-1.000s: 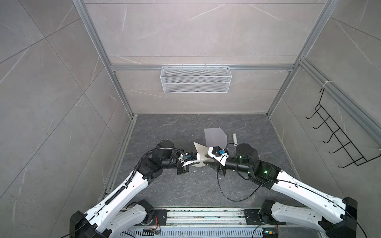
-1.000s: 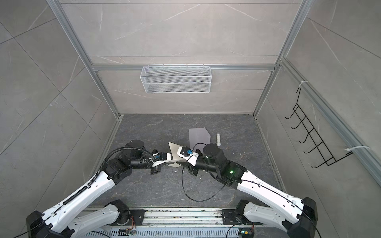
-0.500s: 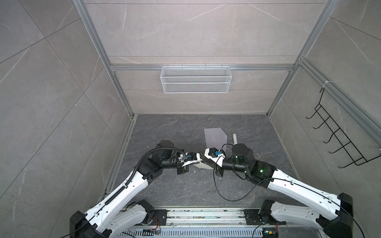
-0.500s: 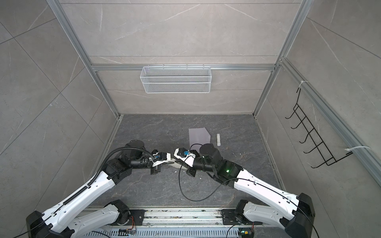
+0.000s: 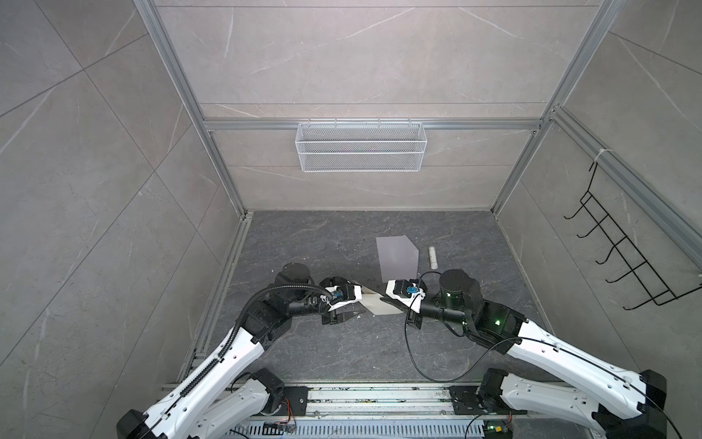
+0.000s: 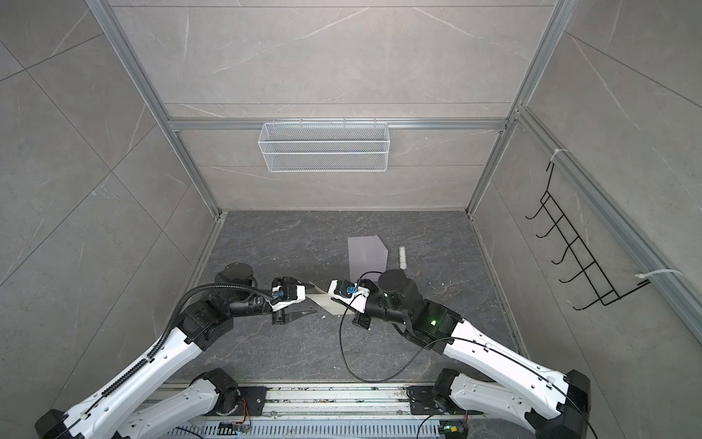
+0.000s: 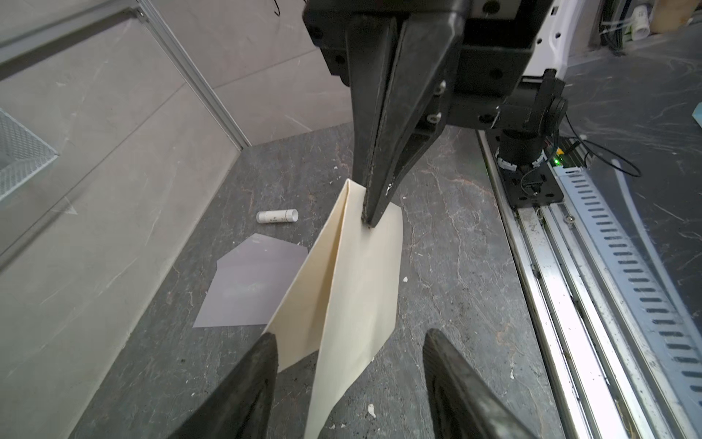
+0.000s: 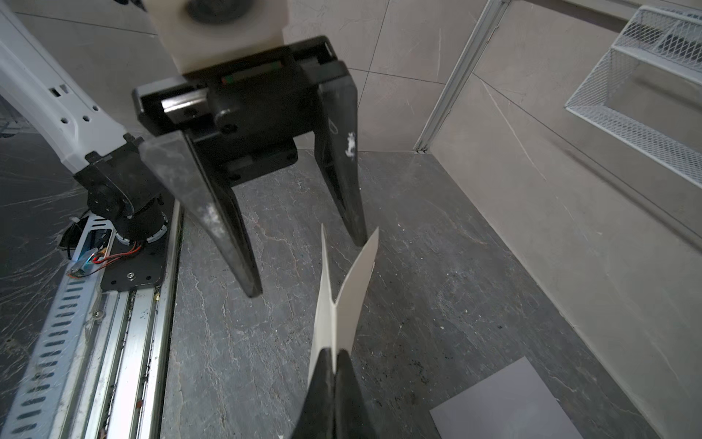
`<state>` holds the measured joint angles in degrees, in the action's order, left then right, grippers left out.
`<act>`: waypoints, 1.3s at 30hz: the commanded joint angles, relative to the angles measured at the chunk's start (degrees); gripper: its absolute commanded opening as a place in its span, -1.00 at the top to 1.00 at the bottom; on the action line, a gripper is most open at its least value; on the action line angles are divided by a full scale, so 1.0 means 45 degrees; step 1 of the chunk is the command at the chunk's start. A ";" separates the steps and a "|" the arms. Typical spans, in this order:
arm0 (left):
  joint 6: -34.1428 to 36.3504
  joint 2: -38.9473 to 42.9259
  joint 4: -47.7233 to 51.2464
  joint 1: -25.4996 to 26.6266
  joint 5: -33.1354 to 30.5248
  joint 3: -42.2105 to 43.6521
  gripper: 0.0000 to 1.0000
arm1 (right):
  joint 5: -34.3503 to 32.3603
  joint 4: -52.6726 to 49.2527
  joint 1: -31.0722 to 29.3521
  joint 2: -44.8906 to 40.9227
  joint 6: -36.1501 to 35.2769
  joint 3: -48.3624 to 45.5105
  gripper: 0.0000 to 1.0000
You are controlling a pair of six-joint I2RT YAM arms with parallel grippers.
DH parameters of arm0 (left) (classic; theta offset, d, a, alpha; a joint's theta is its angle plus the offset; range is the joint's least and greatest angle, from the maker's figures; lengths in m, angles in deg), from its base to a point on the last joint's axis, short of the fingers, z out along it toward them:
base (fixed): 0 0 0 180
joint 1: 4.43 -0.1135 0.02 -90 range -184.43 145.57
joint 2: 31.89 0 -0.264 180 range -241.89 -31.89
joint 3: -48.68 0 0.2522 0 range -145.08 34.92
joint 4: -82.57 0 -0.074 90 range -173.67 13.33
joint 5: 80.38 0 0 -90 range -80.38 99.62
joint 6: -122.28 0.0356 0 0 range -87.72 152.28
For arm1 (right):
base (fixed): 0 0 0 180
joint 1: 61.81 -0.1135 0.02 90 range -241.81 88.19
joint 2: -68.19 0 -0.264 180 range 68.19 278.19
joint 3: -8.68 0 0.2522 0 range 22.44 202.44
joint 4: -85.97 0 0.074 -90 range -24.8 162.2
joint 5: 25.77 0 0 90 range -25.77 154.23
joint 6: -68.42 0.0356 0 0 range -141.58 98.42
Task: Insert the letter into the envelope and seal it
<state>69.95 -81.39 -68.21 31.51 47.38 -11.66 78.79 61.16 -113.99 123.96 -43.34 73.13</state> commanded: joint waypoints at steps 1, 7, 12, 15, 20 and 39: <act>-0.0362 0.0171 -0.1190 -0.0127 0.1120 0.0162 -0.40 | 0.0320 -0.0415 -0.0103 0.0042 -0.0508 -0.0224 1.00; -0.0521 0.0122 -0.1338 -0.0243 0.1659 0.0116 -0.45 | 0.0499 -0.0519 -0.0312 0.0742 -0.0643 0.0075 1.00; -0.0438 -0.0013 -0.1152 -0.0268 0.1749 0.0027 -0.24 | 0.0497 -0.0340 -0.0470 0.1036 -0.0691 0.0181 1.00; -0.0351 -0.0243 -0.0894 -0.0269 0.2018 -0.0103 -0.08 | 0.0453 -0.0264 -0.0530 0.1155 -0.0687 0.0241 1.00; -0.0219 -0.0781 -0.0206 -0.0280 0.2573 -0.0513 0.13 | 0.0414 -0.0153 -0.0606 0.1307 -0.0696 0.0344 1.00; -0.0166 -0.1655 0.0527 -0.0267 0.2786 -0.0981 1.00 | 0.0167 0.0232 -0.0782 0.1508 -0.0554 0.0385 1.00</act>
<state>68.77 -88.38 -66.15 30.55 58.24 -14.00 79.58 60.67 -116.94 130.78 -45.81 73.13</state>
